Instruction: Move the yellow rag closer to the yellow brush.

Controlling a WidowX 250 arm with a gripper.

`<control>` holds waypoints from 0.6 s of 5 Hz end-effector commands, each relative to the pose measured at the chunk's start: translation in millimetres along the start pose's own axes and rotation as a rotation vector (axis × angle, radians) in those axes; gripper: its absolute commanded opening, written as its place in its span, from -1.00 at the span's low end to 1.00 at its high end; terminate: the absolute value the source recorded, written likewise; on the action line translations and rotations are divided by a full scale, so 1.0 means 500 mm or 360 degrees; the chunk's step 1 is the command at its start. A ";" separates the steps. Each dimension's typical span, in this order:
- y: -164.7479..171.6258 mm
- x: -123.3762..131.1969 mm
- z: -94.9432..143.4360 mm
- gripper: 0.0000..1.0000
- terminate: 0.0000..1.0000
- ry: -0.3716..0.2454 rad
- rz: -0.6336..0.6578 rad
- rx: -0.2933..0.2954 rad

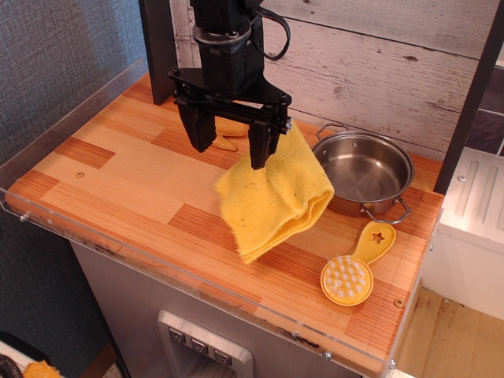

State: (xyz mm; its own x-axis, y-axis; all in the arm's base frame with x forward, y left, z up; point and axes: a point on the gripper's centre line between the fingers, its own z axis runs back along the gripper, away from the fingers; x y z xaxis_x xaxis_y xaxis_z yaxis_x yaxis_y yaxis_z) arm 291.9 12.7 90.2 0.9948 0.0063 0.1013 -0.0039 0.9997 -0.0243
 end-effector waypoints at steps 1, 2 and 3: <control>0.039 -0.033 0.067 1.00 -1.00 -0.0039 0.0053 0.0017; 0.055 -0.041 0.080 1.00 -1.00 -0.0028 0.0067 0.0033; 0.062 -0.045 0.078 1.00 -1.00 -0.0024 0.0072 0.0008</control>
State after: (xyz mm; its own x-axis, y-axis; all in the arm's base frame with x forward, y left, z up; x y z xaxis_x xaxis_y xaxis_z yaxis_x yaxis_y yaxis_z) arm 268.5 43.7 114.2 0.9960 0.0469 0.0764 -0.0444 0.9984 -0.0338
